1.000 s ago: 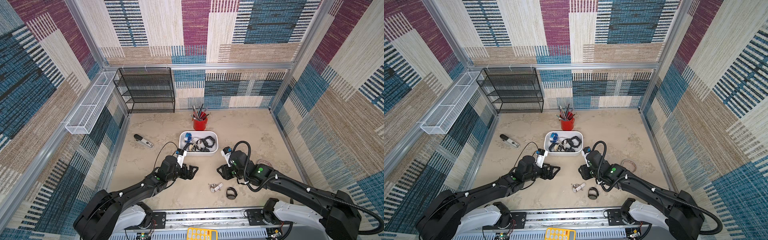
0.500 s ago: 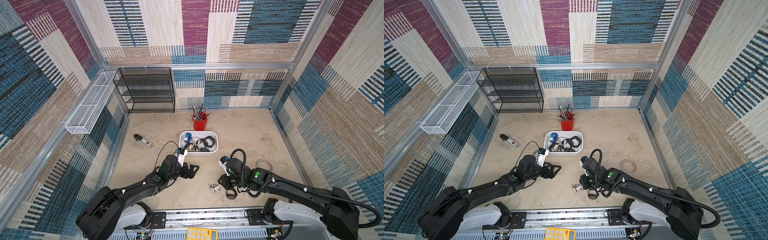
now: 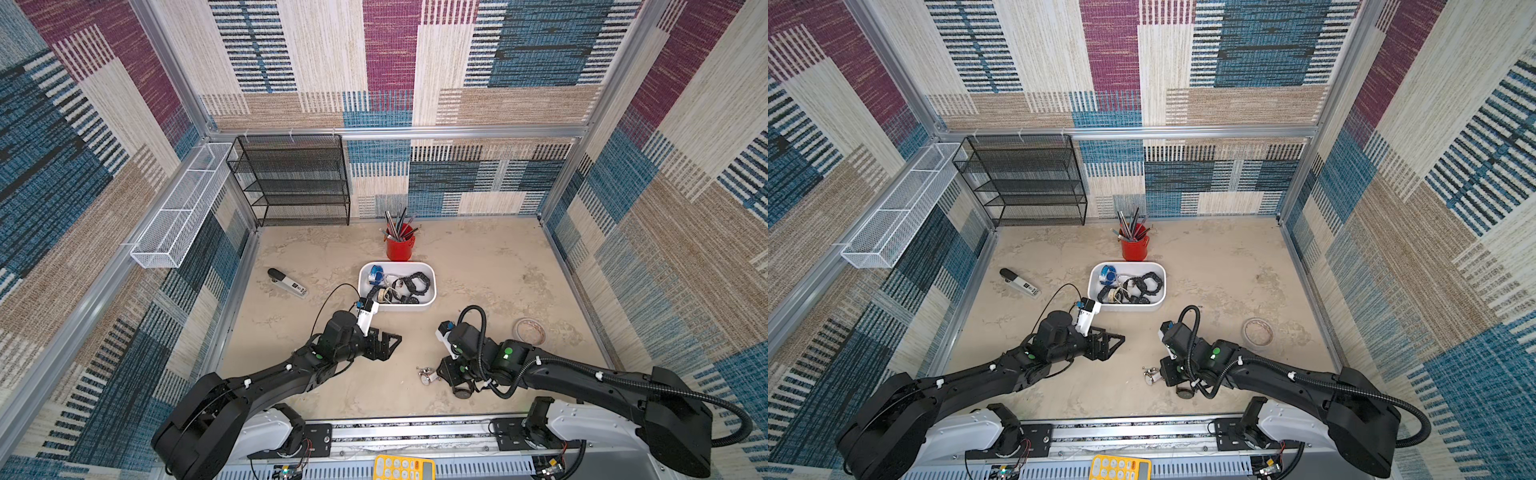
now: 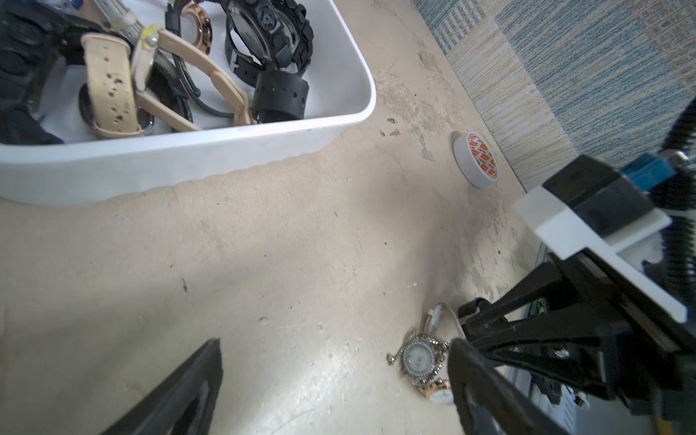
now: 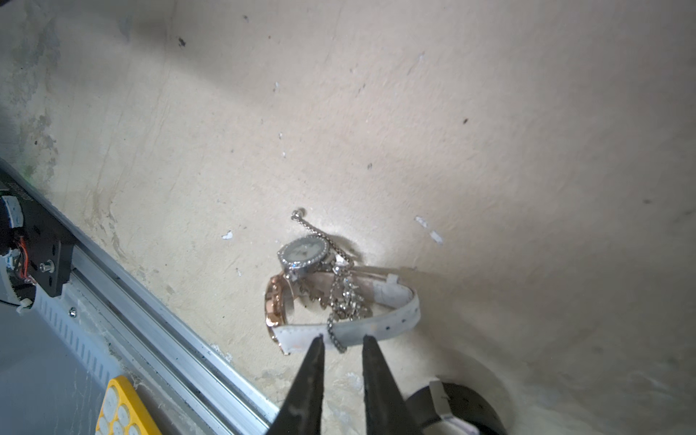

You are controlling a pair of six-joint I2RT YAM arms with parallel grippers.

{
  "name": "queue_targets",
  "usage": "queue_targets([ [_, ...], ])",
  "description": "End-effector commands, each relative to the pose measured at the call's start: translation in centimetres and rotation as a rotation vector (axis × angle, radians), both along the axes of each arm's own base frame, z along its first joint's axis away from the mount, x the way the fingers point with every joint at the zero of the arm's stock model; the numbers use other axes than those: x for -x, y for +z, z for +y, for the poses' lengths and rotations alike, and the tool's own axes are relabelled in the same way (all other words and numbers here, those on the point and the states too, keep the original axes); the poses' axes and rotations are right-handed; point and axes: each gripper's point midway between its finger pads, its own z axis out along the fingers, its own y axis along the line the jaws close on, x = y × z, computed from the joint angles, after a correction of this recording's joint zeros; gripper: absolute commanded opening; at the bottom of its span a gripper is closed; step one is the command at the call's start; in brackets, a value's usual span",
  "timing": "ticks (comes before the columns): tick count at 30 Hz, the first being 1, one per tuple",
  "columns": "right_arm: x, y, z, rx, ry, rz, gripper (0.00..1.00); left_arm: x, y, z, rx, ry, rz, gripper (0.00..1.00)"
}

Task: Put the watch into the storage box
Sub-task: Pick up the watch at the center of the board.

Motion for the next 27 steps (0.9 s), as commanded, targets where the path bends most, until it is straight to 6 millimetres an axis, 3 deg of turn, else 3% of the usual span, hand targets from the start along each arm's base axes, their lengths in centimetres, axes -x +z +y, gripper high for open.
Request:
queue_targets([
  [1,-0.4,0.1,0.8,-0.027,0.001,-0.011,0.21,0.2,0.3,-0.3,0.018,-0.016,-0.009,0.95],
  [11,-1.1,-0.7,1.2,-0.002,-0.012,-0.024,0.15,0.3,0.4,0.0,0.007,-0.006,-0.017,0.95],
  [17,-1.7,-0.8,1.5,0.0,-0.022,-0.037,0.0,0.3,0.4,0.3,0.001,0.003,-0.022,0.95],
  [27,-3.5,3.2,2.3,-0.026,-0.041,-0.126,0.0,0.2,0.3,0.6,-0.007,0.018,-0.026,0.95],
])
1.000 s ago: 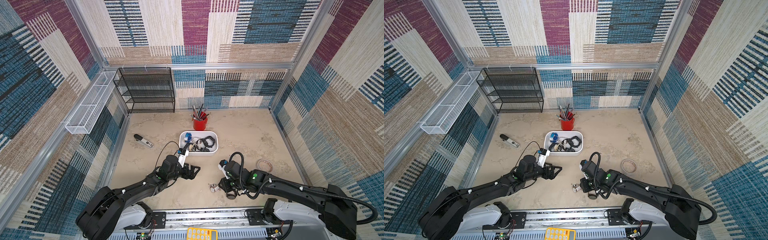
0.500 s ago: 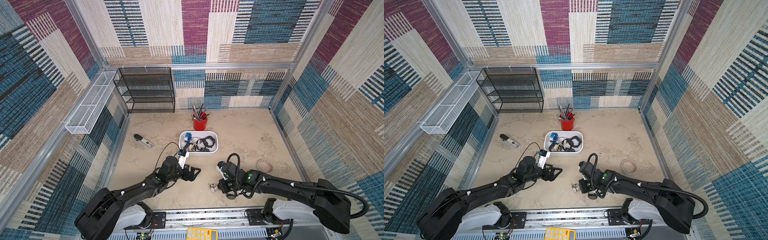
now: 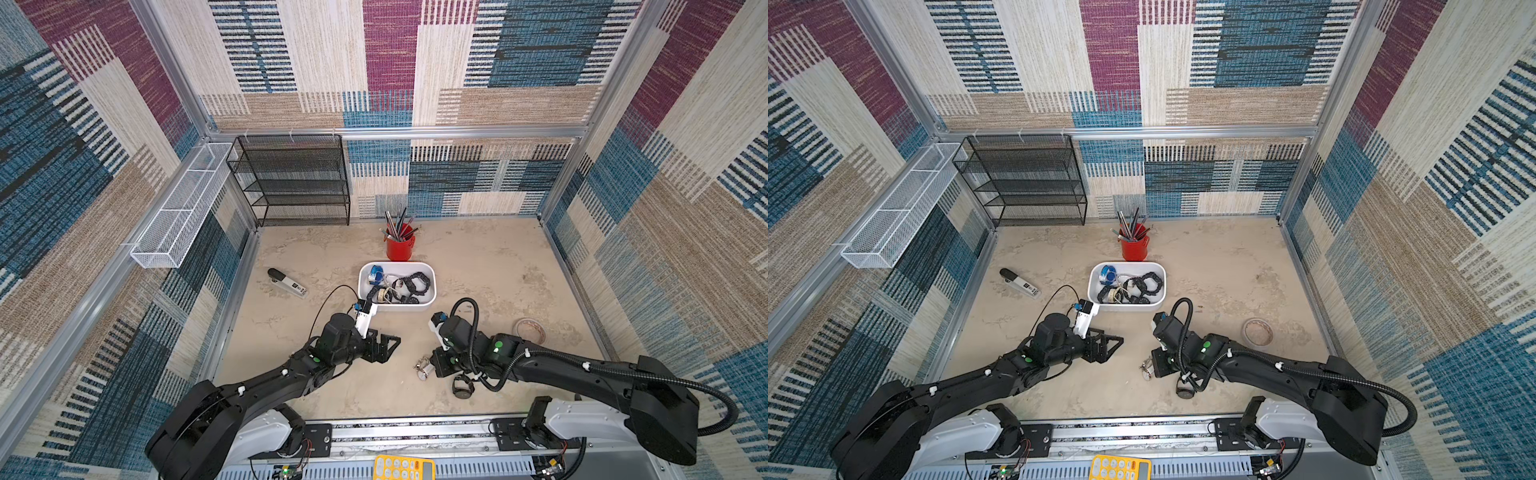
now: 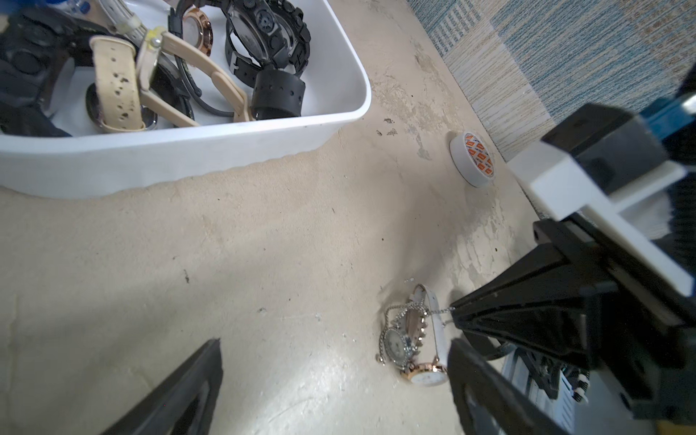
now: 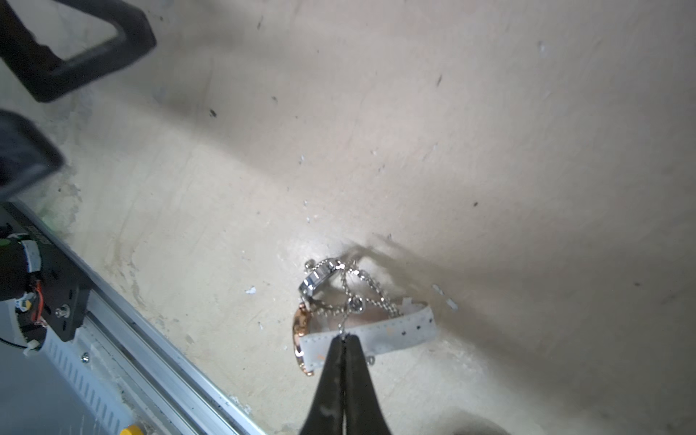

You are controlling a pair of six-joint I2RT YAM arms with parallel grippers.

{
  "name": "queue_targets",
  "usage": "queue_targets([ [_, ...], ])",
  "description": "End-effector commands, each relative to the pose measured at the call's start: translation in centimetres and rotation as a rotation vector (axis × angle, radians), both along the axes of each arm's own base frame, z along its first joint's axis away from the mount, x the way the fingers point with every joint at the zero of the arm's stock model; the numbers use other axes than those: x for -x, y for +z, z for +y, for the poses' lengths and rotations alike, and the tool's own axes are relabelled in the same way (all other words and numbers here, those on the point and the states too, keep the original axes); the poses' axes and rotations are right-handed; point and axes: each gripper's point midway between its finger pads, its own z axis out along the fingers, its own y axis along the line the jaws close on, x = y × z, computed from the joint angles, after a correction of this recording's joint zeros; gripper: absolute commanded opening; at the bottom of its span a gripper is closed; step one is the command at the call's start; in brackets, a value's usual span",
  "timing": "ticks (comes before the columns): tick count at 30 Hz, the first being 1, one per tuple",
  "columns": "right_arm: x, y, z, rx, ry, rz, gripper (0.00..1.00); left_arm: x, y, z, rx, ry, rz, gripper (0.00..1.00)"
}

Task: Put the watch into the storage box
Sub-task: Pick up the watch at the center of the board.

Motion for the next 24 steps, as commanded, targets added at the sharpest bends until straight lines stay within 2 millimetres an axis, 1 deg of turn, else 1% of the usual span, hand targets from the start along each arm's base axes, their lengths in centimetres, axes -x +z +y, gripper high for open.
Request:
queue_targets([
  [1,-0.8,1.4,0.1,-0.003,-0.01,-0.043,0.0,0.0,0.0,0.1,-0.002,0.004,-0.003,0.95],
  [7,-1.5,2.8,0.6,-0.007,-0.008,-0.08,0.0,0.0,-0.2,0.2,-0.003,0.007,-0.001,0.95],
  [11,-2.3,4.2,1.2,-0.022,-0.006,-0.117,0.0,0.0,-0.2,0.2,-0.004,0.009,-0.002,0.95],
  [16,-3.3,5.2,2.1,-0.027,0.003,-0.152,0.0,0.1,-0.2,0.2,-0.002,0.009,-0.001,0.95],
  [21,-4.5,6.5,3.2,-0.041,0.01,-0.197,0.0,0.0,0.2,0.2,0.005,0.009,-0.013,0.95],
  [24,-5.5,7.7,4.1,-0.049,0.015,-0.232,0.0,-0.4,1.3,0.4,0.019,0.029,-0.045,0.95],
])
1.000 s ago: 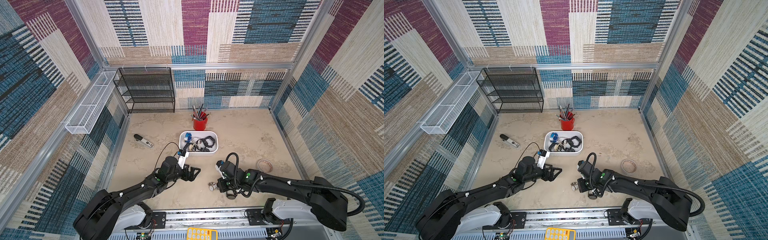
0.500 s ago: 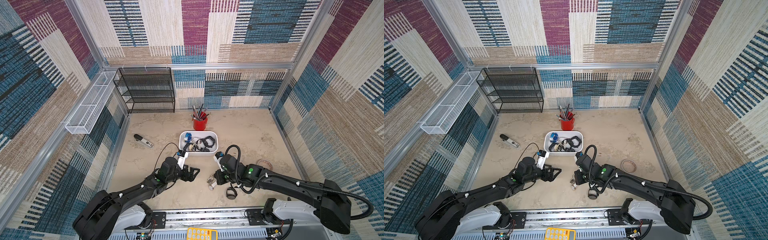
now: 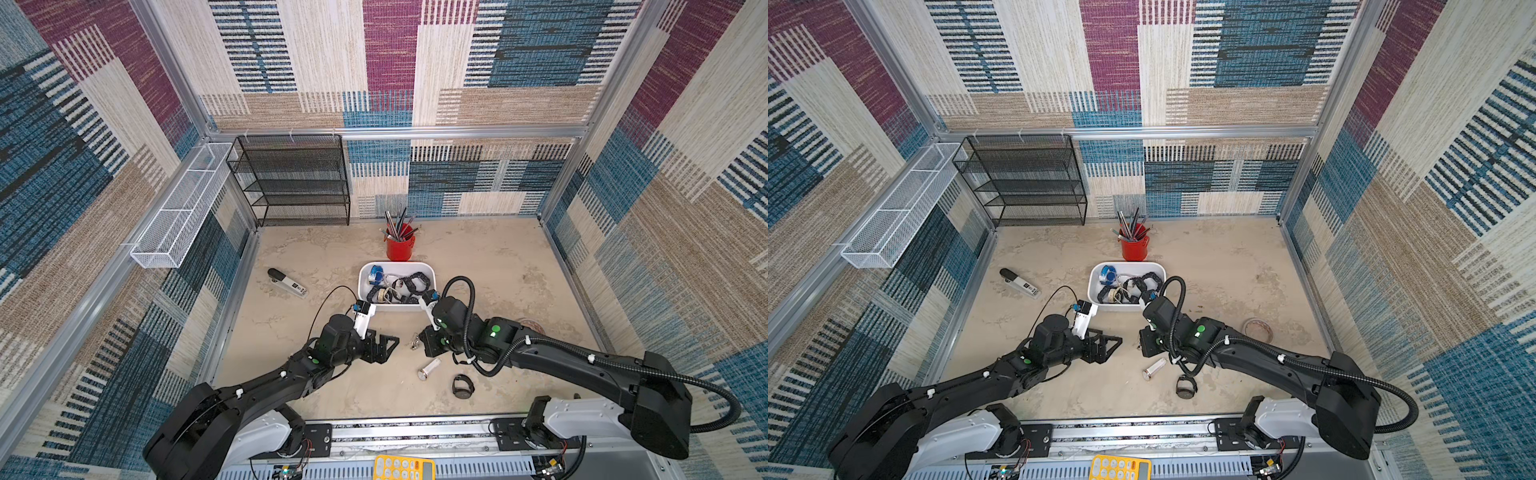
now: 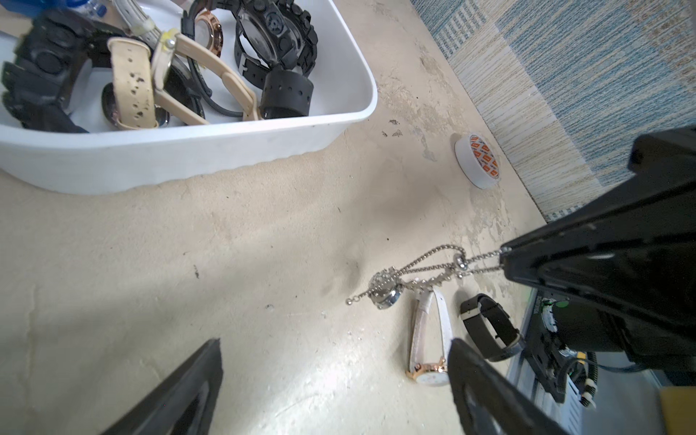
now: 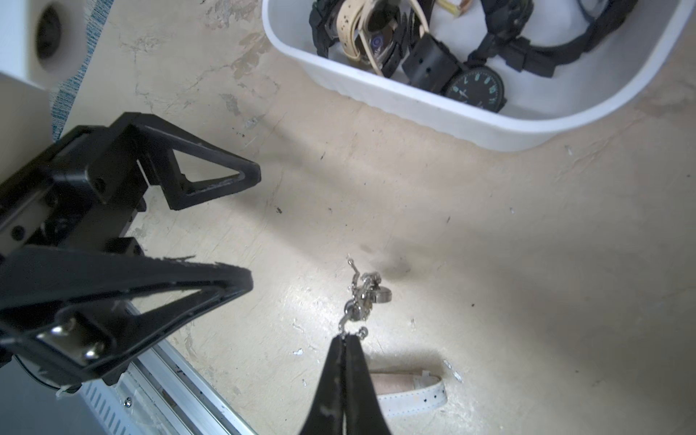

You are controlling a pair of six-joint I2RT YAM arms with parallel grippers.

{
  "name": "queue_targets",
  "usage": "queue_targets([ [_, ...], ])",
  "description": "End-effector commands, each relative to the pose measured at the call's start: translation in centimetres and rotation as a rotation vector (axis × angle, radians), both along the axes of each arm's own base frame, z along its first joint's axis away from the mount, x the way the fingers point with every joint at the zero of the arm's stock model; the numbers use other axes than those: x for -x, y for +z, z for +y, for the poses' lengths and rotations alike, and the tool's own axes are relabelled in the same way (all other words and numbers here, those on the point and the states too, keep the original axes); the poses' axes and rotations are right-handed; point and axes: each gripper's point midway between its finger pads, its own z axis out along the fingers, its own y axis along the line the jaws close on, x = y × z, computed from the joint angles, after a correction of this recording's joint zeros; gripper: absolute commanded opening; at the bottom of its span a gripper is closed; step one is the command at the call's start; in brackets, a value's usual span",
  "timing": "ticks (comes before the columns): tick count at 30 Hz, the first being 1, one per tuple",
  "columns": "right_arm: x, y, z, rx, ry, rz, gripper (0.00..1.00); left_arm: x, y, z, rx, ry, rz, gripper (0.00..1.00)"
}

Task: Put the watch into the storage box
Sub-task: Pick up the watch at the center of the board.

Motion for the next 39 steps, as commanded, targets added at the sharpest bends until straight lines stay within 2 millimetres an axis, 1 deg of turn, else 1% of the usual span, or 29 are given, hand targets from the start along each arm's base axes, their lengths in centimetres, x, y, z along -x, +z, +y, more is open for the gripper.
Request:
queue_targets([
  [1,-1.6,2.0,1.2,-0.025,0.003,-0.08,0.0,-0.8,1.4,0.3,0.013,0.04,-0.05,0.95],
  [6,-3.2,3.7,2.7,-0.038,0.014,-0.14,0.0,-1.8,2.5,2.4,-0.038,0.141,-0.133,0.95],
  [7,-3.6,3.8,3.0,-0.035,0.016,-0.149,0.0,-1.9,2.8,2.7,-0.05,0.153,-0.149,0.96],
  [14,-6.2,6.7,5.3,-0.063,0.033,-0.229,0.0,-1.9,3.8,5.3,-0.122,0.237,-0.21,0.96],
  [18,-7.6,7.8,6.3,-0.074,0.039,-0.26,0.0,-1.8,4.3,6.3,-0.136,0.27,-0.238,0.97],
  [22,-9.3,8.5,6.6,-0.08,0.033,-0.284,0.0,-1.9,4.8,7.0,-0.151,0.3,-0.26,0.97],
  [25,-10.6,8.9,6.2,-0.082,0.017,-0.299,0.0,-1.9,5.2,7.0,-0.153,0.296,-0.27,0.97],
  [29,-11.6,9.0,5.4,-0.071,0.001,-0.311,0.0,-2.0,5.3,6.5,-0.149,0.271,-0.272,0.97],
  [35,-12.6,8.5,3.5,-0.047,-0.036,-0.317,0.0,-2.6,5.3,4.5,-0.144,0.199,-0.263,0.98],
  [39,-13.5,7.8,2.2,-0.022,-0.065,-0.321,0.0,-3.5,5.4,3.1,-0.145,0.158,-0.259,0.98],
])
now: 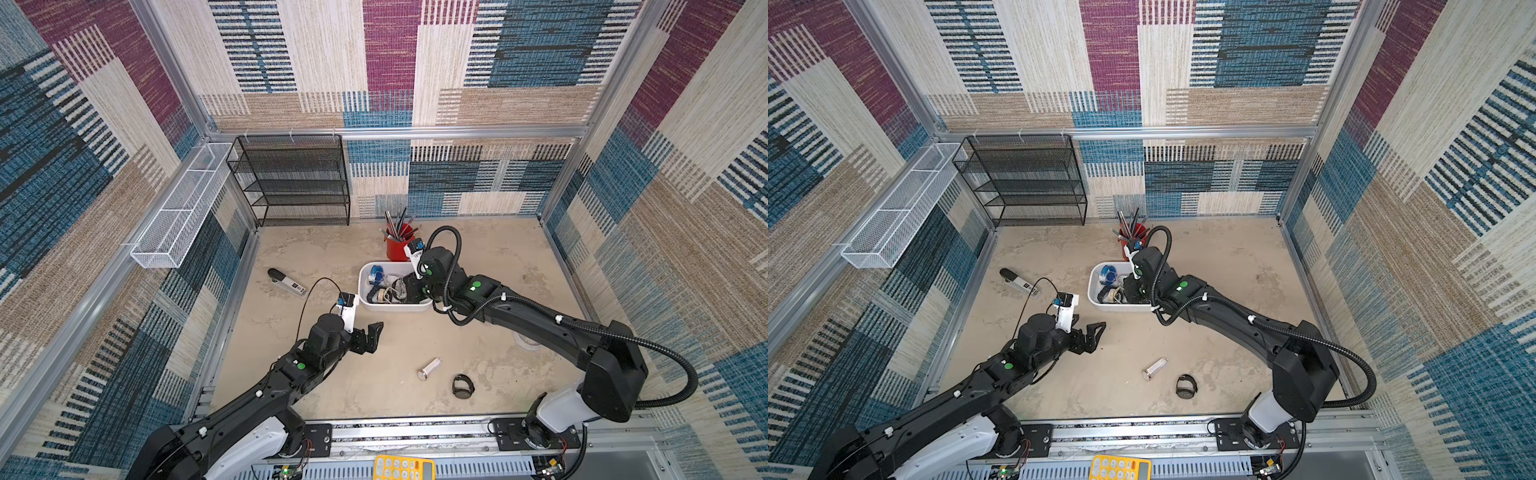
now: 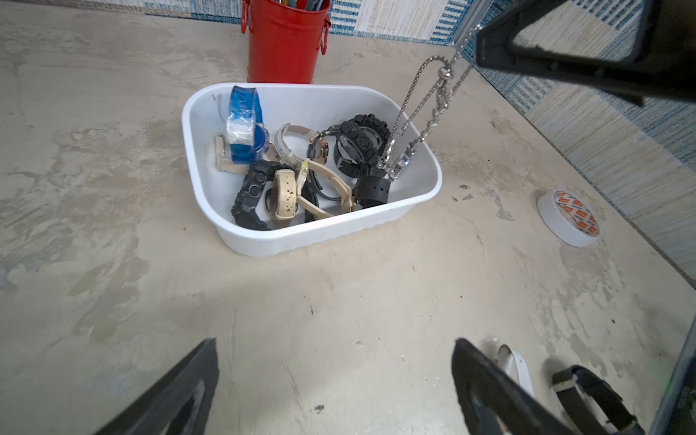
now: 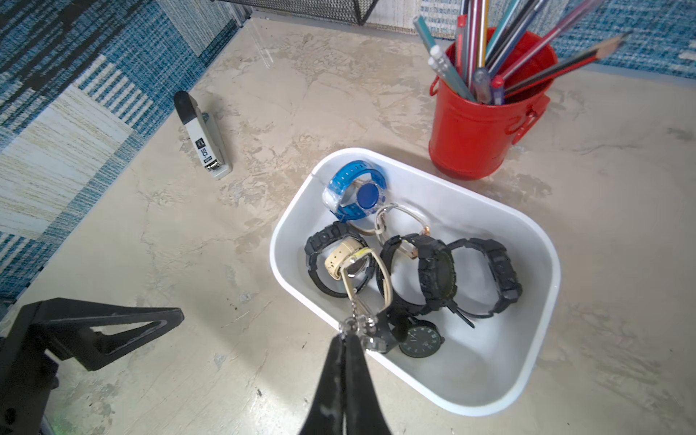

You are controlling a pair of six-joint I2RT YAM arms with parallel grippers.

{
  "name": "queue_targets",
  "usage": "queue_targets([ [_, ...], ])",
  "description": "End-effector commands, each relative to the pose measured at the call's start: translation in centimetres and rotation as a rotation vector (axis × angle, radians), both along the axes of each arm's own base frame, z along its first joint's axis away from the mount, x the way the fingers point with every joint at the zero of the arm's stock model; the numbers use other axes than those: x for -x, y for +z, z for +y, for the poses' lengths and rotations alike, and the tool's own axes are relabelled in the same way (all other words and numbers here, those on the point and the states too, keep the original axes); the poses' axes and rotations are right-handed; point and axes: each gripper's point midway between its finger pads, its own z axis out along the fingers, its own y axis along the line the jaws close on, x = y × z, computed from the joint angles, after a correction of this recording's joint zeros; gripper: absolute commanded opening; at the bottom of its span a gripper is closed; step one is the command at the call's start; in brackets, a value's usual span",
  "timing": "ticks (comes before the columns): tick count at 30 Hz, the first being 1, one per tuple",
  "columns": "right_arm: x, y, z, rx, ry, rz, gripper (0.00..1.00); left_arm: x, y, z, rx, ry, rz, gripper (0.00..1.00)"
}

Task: Put the watch into the storage box
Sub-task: Pick up the watch at the center of the board, then place the watch in the storage box.

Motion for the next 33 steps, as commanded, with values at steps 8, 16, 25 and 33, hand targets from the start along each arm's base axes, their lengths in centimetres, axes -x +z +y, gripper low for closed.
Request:
queue_targets([
  [8,-1.7,-0.3,-2.2,0.011,-0.055,-0.034,0.0,-1.8,1.1,-3.5,0.014,-0.114,-0.024,0.97],
  [16,-1.5,-2.7,-3.8,0.031,-0.094,0.003,0.0,-2.1,0.9,-4.5,0.029,-0.14,-0.004,0.97],
  [25,-1.9,-7.0,-4.4,0.062,-0.119,0.057,0.0,-2.0,0.9,-4.6,0.038,-0.143,0.007,0.97],
  [33,-2.2,-8.5,-4.3,0.069,-0.121,0.074,0.1,-1.6,0.7,-4.3,0.042,-0.137,0.017,0.97],
])
